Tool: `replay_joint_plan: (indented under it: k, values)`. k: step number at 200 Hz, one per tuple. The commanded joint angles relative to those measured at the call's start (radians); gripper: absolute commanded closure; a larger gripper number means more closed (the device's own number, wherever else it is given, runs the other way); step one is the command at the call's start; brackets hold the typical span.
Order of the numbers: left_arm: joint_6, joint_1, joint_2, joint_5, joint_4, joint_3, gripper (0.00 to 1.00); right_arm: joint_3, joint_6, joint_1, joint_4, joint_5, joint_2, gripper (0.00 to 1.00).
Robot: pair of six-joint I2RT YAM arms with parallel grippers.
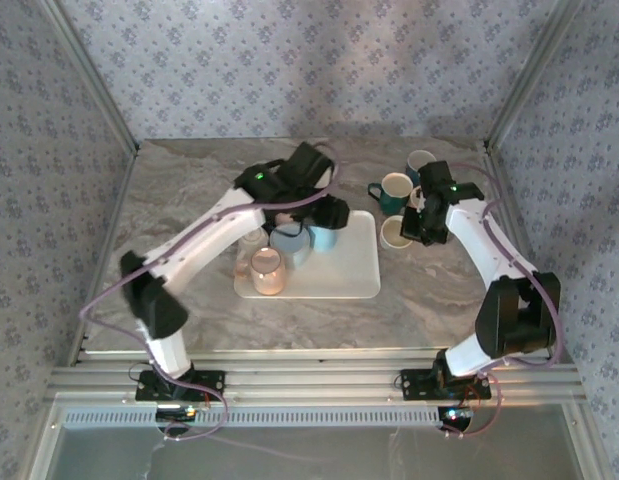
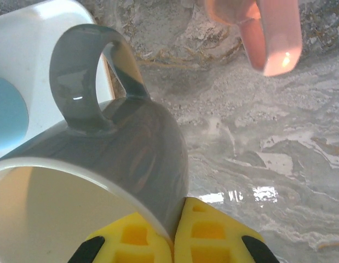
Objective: Turn the mug right side up
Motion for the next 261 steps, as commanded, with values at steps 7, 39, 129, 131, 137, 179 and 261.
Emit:
replay_joint_plan:
  k: [7,39,129,131,137,179,261]
  values:
    - [0.079,0.029,-0.168,0.009,0.299,-0.286,0.49,0.074,0.024,-0.003,0.008,-0.019,0.046,1.00]
    - [0.152,0.041,-0.302,0.039,0.441,-0.473,0.49,0.121,0.031,0.000,0.009,0.011,0.116,1.00]
    - [0.183,0.064,-0.350,0.038,0.452,-0.514,0.49,0.202,0.029,0.001,-0.018,0.003,0.250,1.00]
    - [0.184,0.064,-0.350,0.039,0.451,-0.513,0.49,0.202,0.029,0.001,-0.019,0.002,0.251,1.00]
    - [0.185,0.064,-0.350,0.039,0.450,-0.512,0.49,0.202,0.029,0.000,-0.020,0.002,0.254,0.99]
    - [0.189,0.067,-0.347,0.037,0.434,-0.502,0.49,0.207,0.027,-0.004,-0.023,-0.003,0.275,0.87]
    - [0.200,0.071,-0.365,0.032,0.413,-0.495,0.50,0.245,0.014,-0.002,-0.047,0.036,0.214,0.64]
